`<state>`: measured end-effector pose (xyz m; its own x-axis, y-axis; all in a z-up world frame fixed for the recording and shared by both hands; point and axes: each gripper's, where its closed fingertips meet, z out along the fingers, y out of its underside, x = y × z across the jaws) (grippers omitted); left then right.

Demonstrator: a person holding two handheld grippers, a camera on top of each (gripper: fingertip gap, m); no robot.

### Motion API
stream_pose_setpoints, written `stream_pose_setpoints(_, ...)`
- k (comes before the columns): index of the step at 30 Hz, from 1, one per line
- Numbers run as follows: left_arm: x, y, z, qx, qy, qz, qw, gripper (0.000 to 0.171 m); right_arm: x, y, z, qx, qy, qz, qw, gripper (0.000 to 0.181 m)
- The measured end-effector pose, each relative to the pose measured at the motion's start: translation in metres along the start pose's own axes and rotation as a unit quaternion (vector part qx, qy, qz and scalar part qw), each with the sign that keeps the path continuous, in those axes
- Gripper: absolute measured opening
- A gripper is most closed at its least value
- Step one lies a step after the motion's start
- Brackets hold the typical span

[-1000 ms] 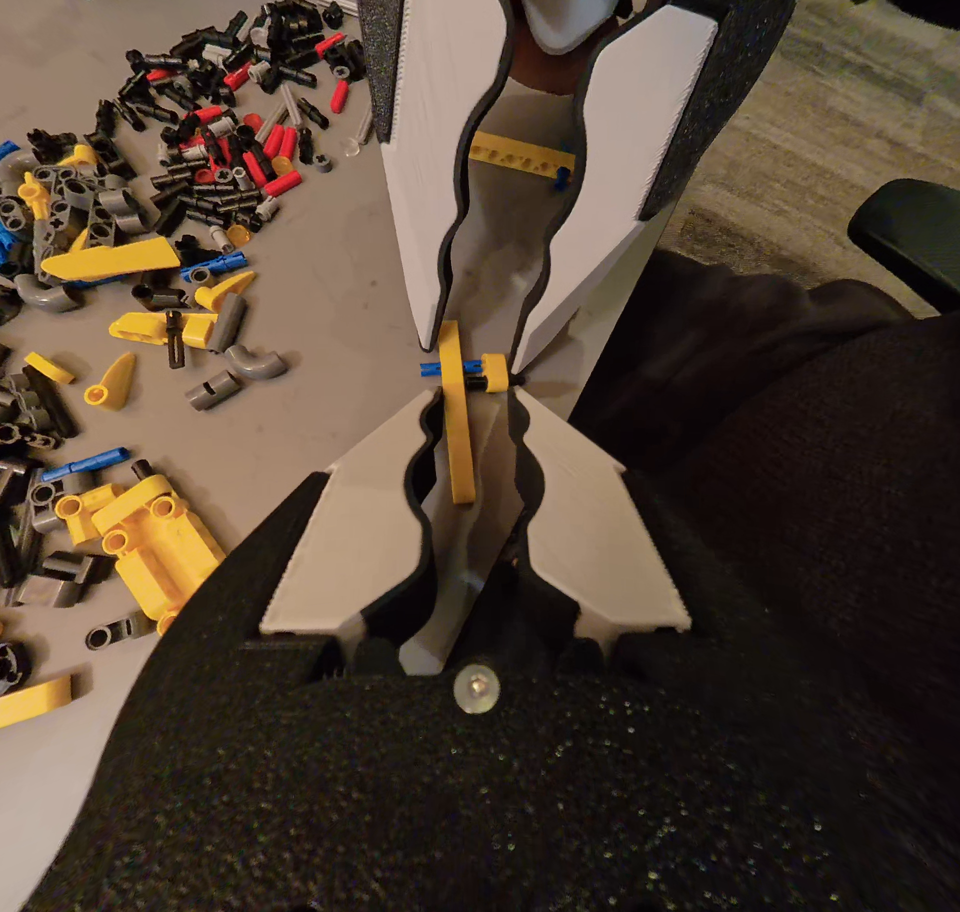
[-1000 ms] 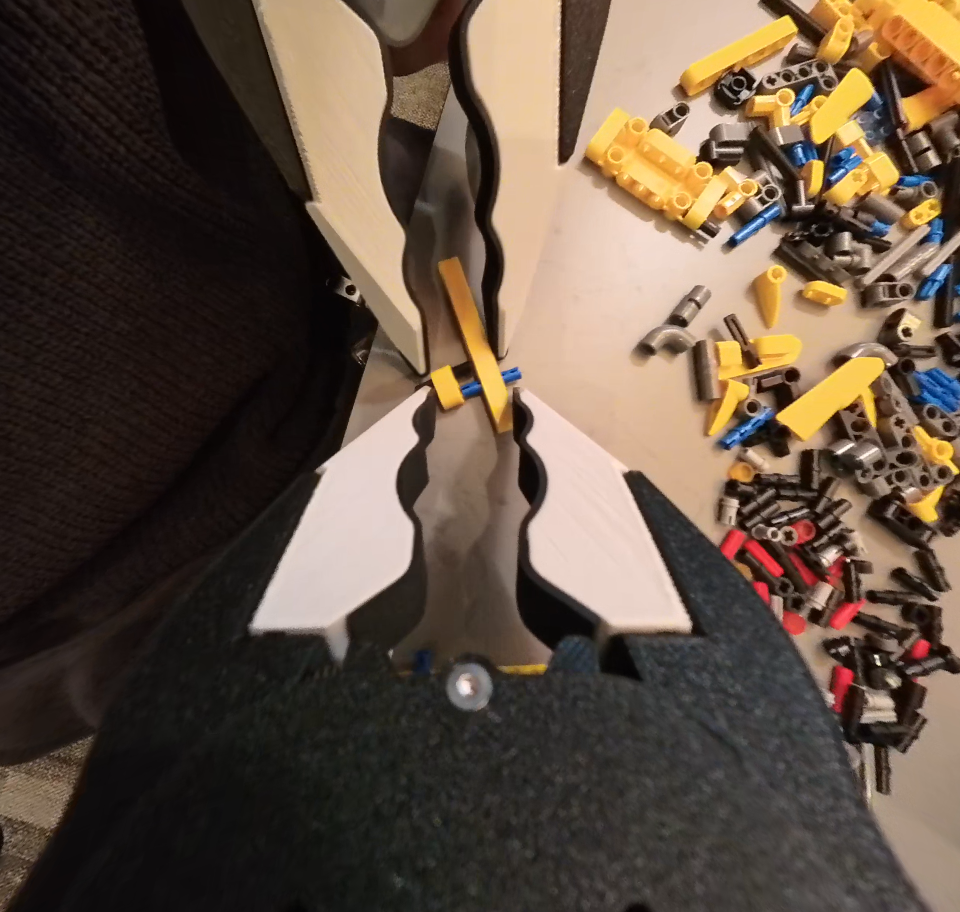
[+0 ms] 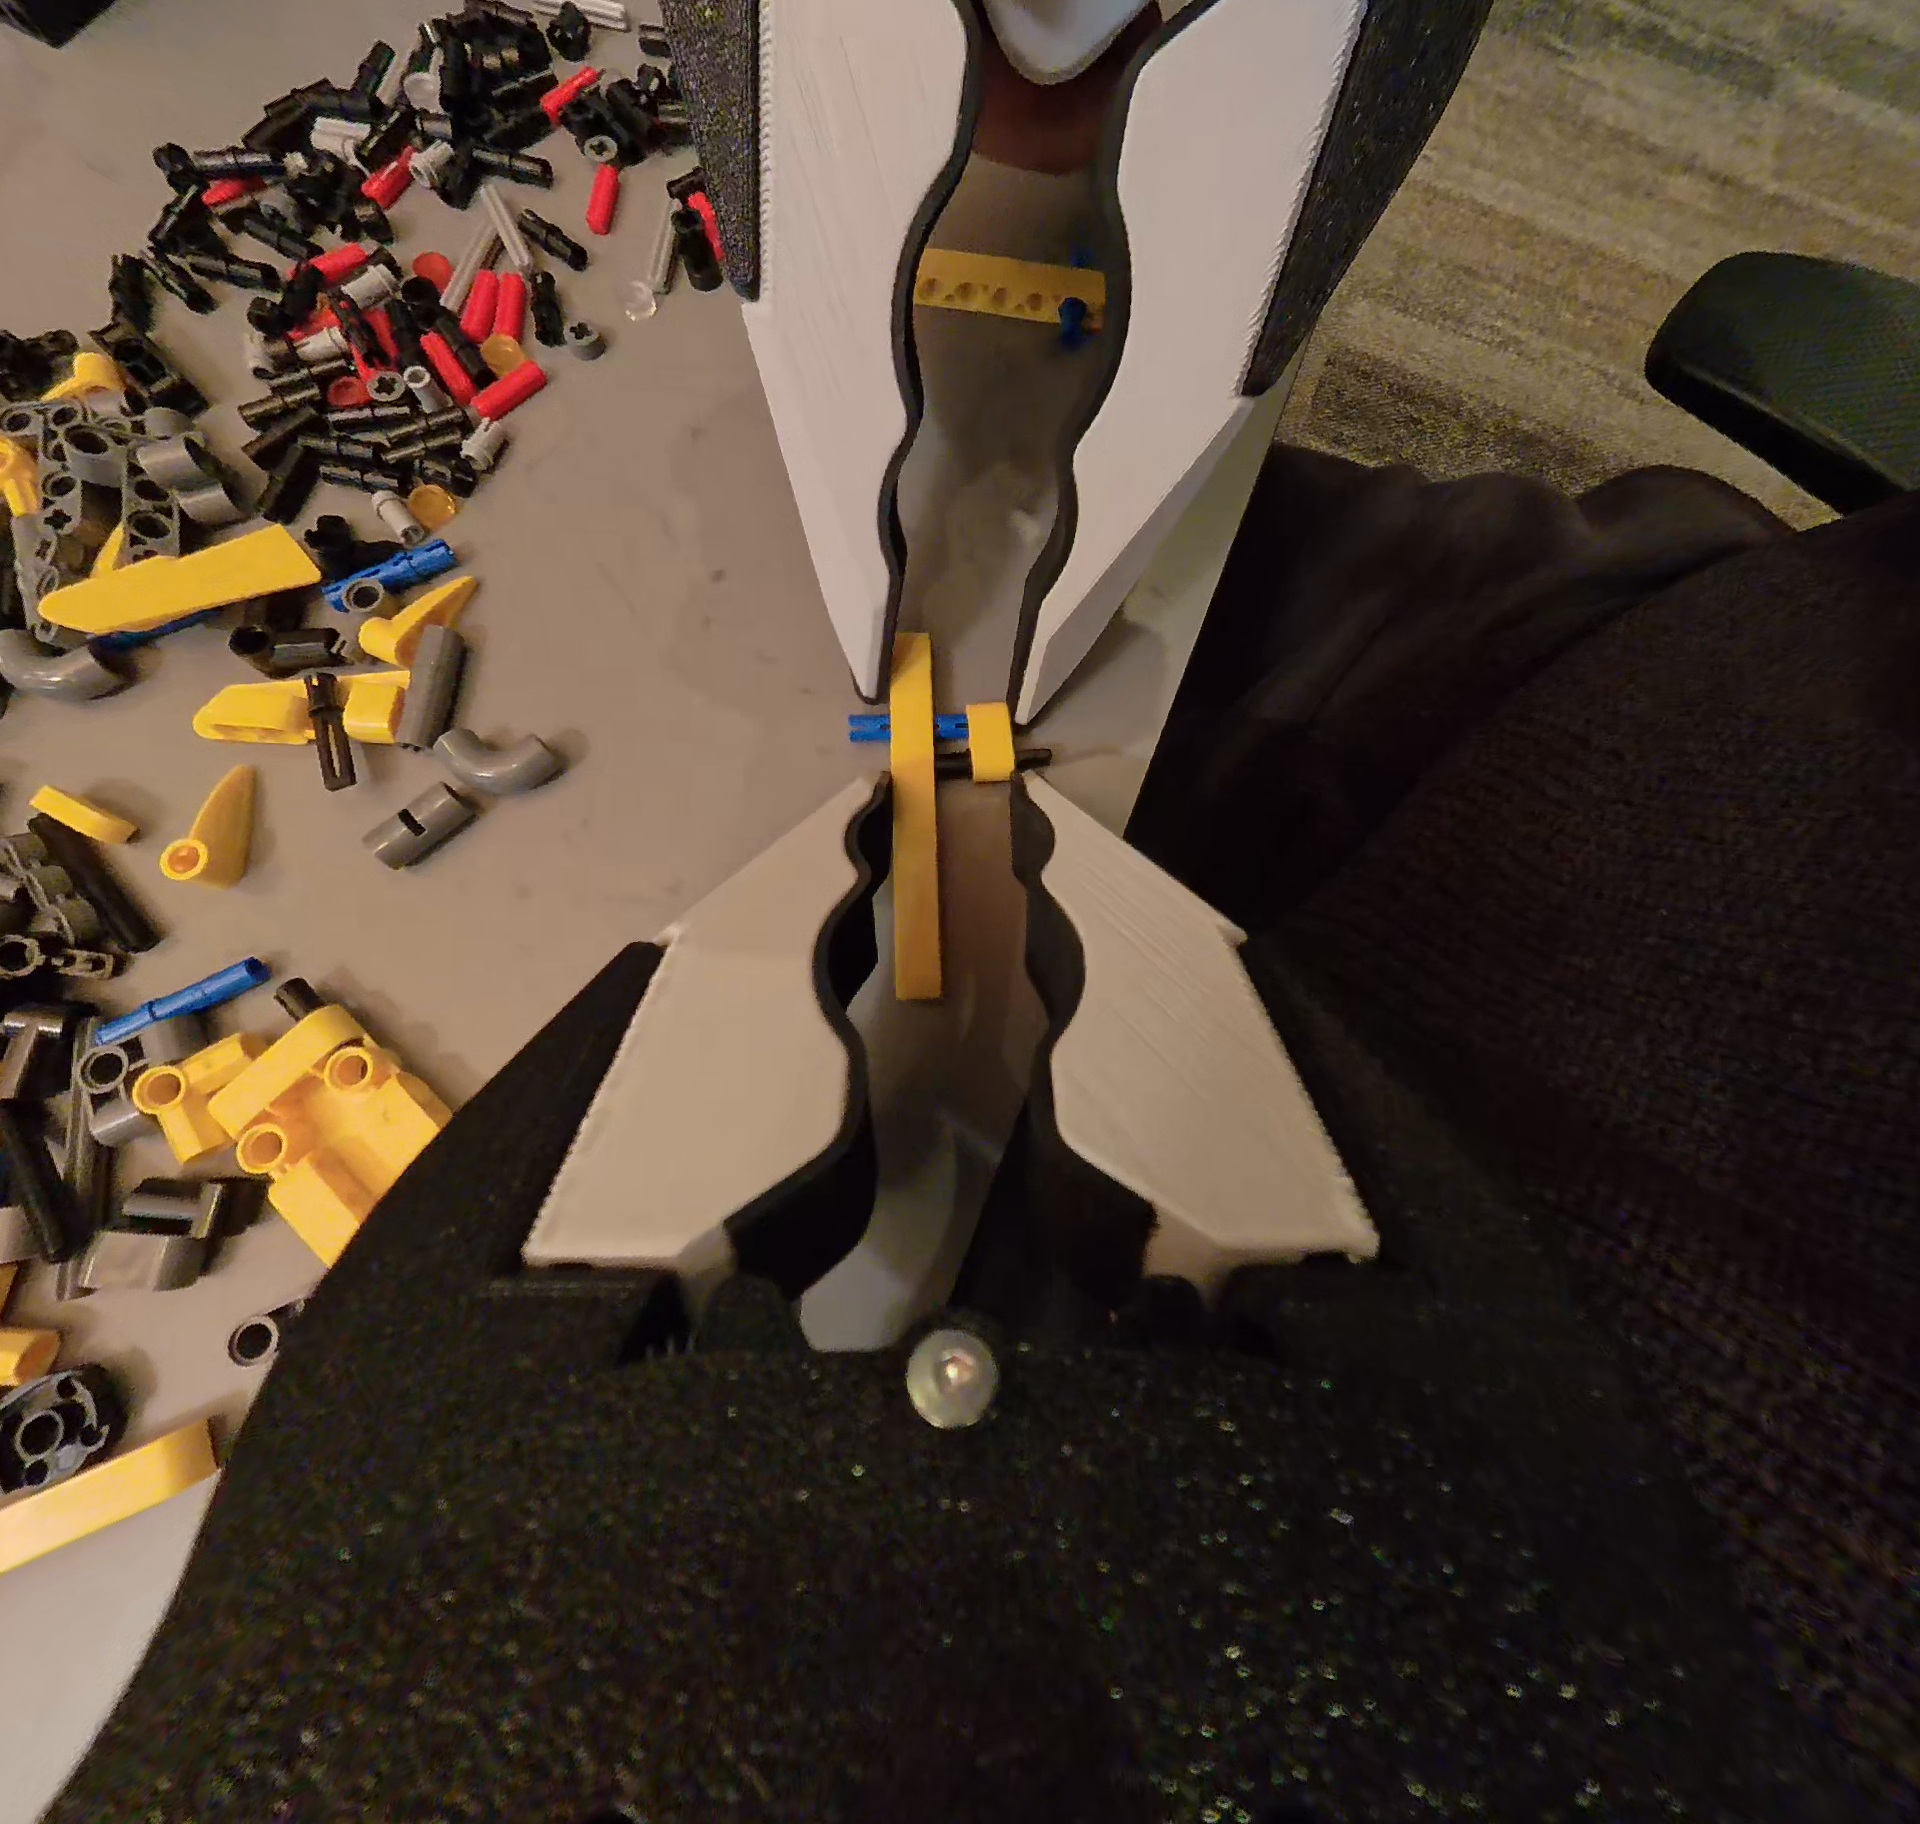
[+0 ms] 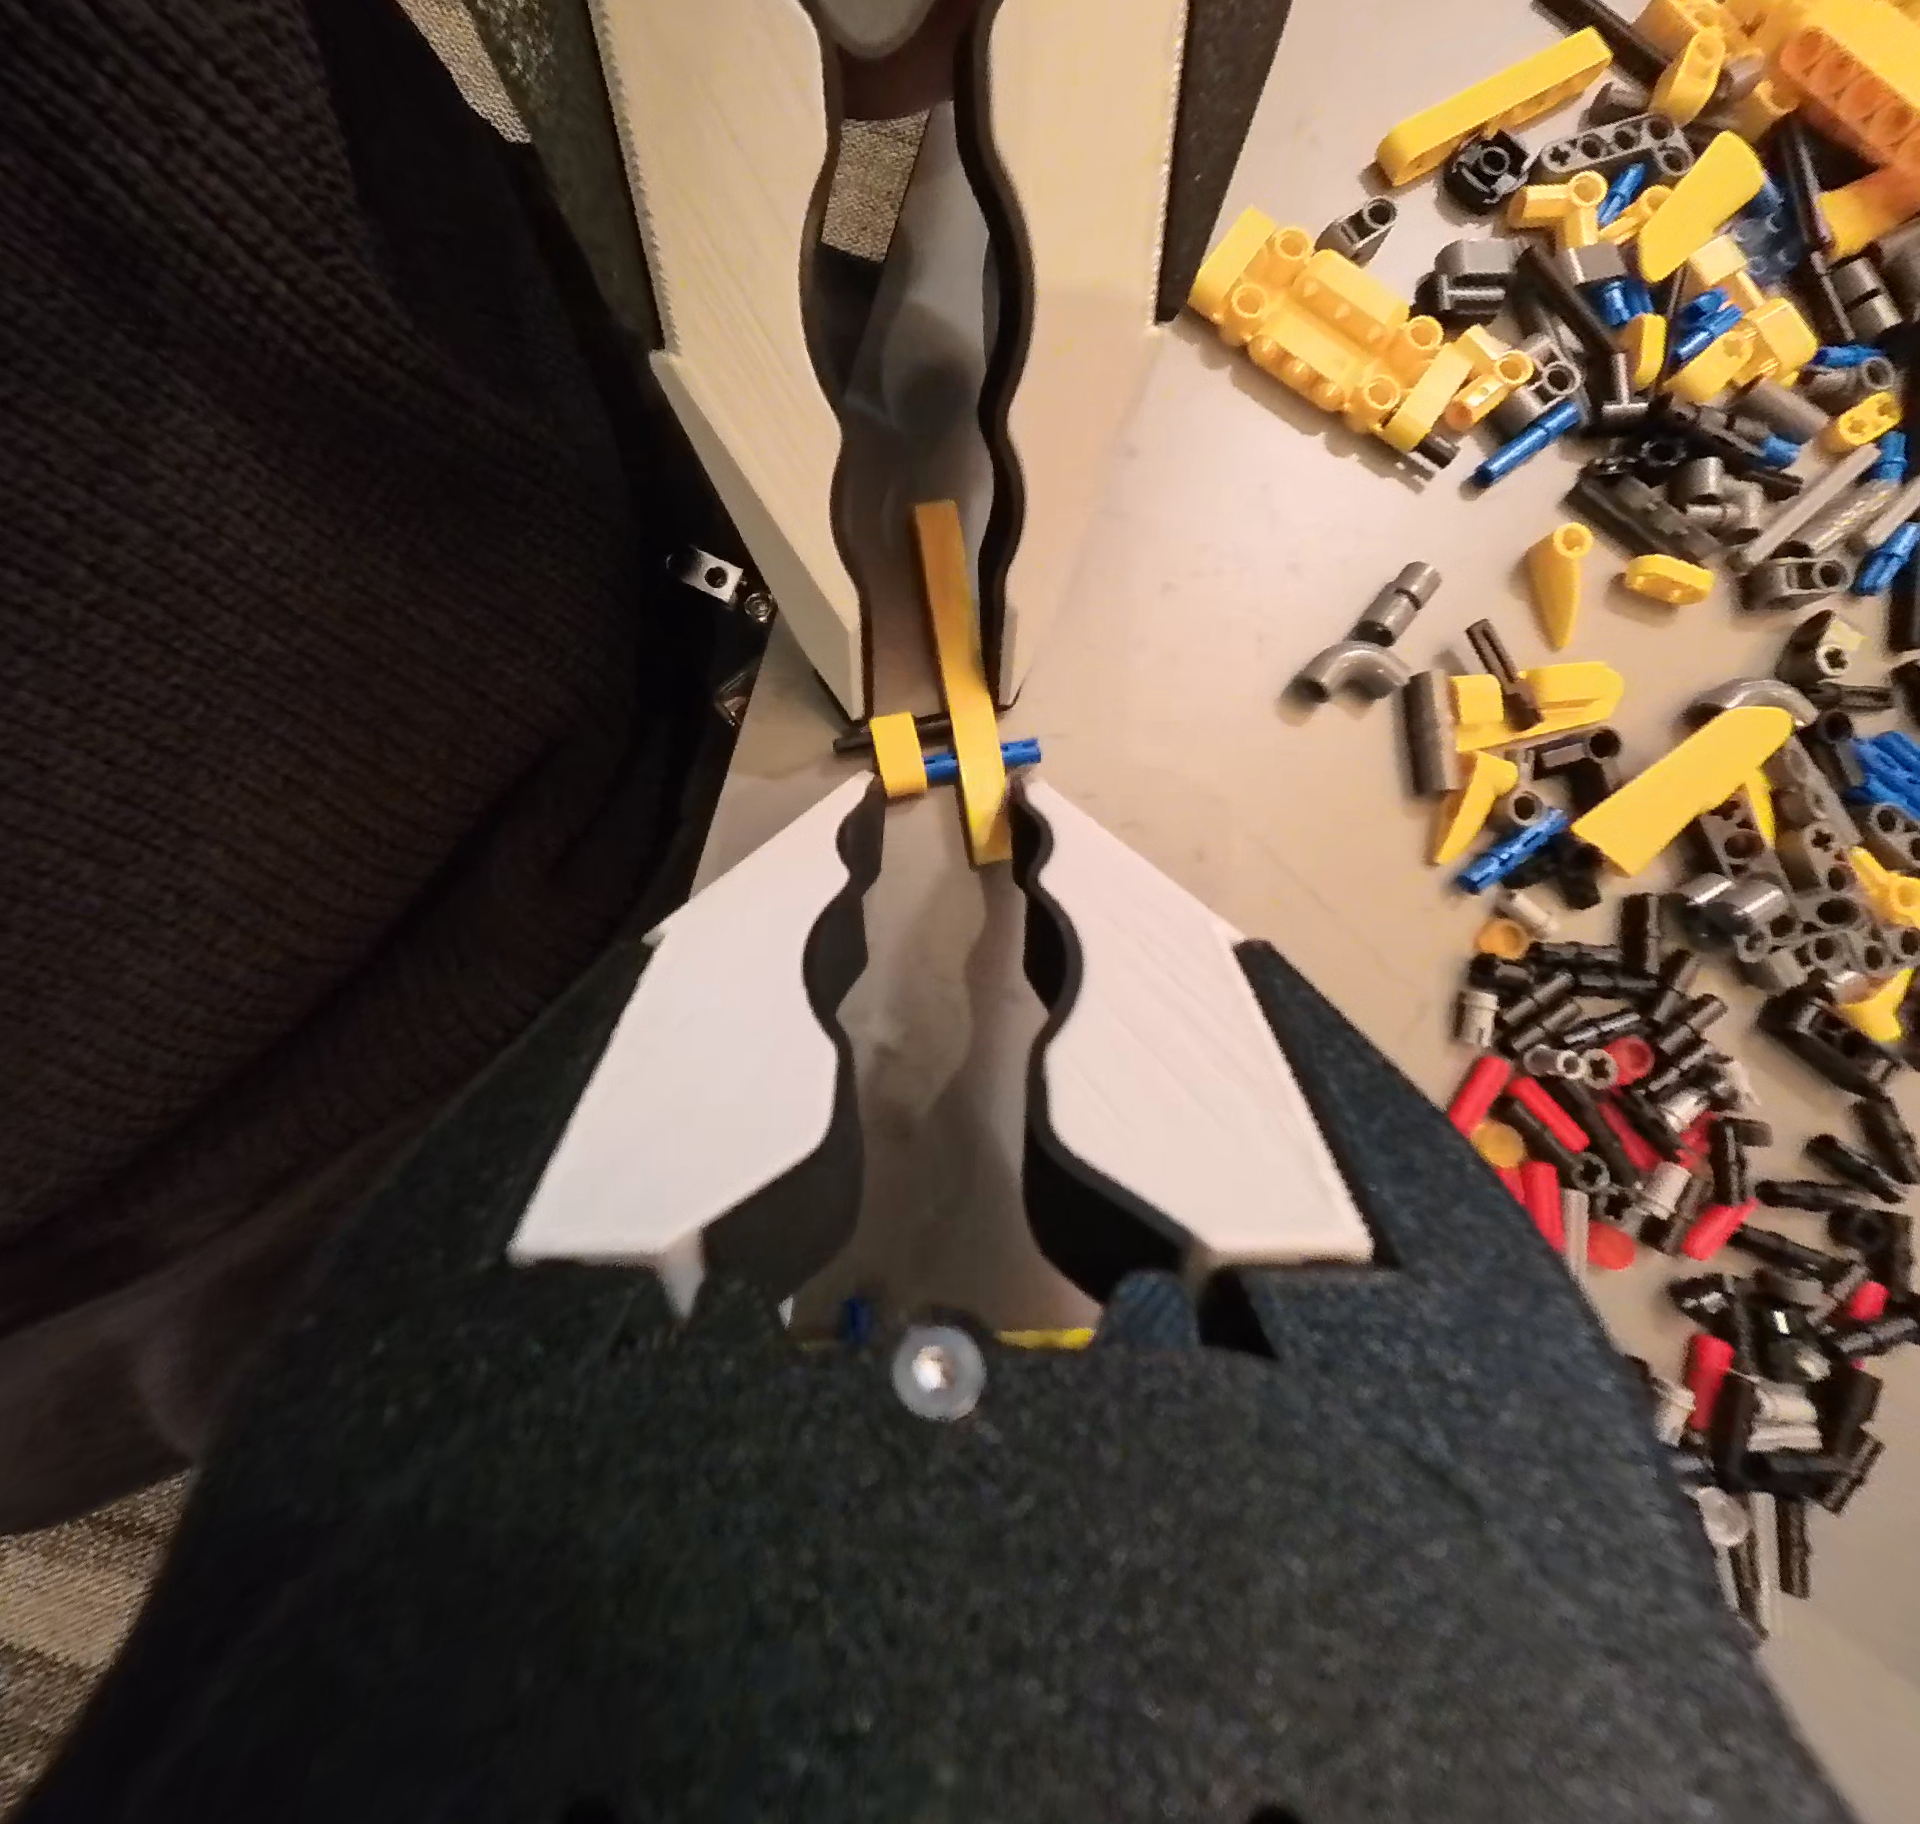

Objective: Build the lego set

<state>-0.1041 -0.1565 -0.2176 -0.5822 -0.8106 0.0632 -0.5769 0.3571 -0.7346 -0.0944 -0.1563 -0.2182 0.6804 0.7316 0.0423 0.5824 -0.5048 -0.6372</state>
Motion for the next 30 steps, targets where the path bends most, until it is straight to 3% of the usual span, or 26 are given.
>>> stream_pose_setpoints(26, 0.0019, 0.0016, -0.0013, 0.012, 0.014, 0.002, 1.000, 0.019, -0.0028, -0.0014, 0.0012, -0.005, 0.016, -0.006, 1.000, 0.024)
stream_pose_setpoints(27, 0.0012, 0.0018, -0.0013, 0.011, 0.010, 0.004, 1.000, 0.018, -0.0032, -0.0015, 0.0012, -0.005, 0.015, -0.009, 1.000, 0.024)
stream_pose_setpoints(28, -0.0022, 0.0024, -0.0018, 0.010, -0.003, 0.011, 1.000, 0.007, -0.0047, -0.0019, 0.0014, -0.005, 0.011, -0.011, 1.000, 0.023)
stream_pose_setpoints(30, -0.0019, 0.0028, -0.0018, 0.012, -0.005, 0.017, 1.000, 0.007, -0.0063, -0.0025, 0.0015, -0.003, 0.008, -0.013, 1.000, 0.022)
